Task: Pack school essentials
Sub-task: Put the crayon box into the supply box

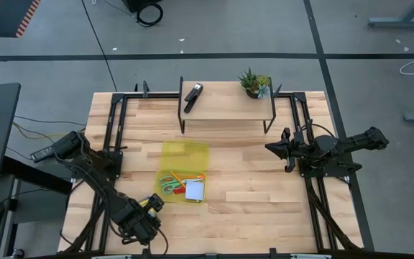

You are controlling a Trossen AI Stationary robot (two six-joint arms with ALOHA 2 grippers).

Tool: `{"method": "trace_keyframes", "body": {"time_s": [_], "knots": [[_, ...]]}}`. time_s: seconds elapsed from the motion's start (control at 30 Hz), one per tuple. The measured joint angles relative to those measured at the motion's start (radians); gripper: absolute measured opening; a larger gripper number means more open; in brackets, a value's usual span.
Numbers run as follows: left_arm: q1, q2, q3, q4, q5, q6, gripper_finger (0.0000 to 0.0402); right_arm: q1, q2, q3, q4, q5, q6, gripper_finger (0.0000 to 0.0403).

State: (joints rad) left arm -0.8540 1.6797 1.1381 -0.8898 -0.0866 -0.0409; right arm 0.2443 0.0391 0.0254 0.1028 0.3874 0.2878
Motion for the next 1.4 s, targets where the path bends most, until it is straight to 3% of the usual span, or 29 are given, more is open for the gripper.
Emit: {"method": "trace_keyframes", "body": {"time_s": [0.47,0.87,1.4], "knots": [[-0.008,0.050,-0.001,-0.033,-0.002,0.000,0.0399,0.000,0.000,0.000,0.000,0.000,0.000,0.0008],[-0.015,0.049,-0.088,-0.013,-0.001,-0.001,0.0398,0.000,0.000,0.000,0.000,0.000,0.000,0.0008],[-0.018,0.043,-0.189,0.156,0.046,0.000,0.0398,0.000,0.000,0.000,0.000,0.000,0.000,0.0008]]}}
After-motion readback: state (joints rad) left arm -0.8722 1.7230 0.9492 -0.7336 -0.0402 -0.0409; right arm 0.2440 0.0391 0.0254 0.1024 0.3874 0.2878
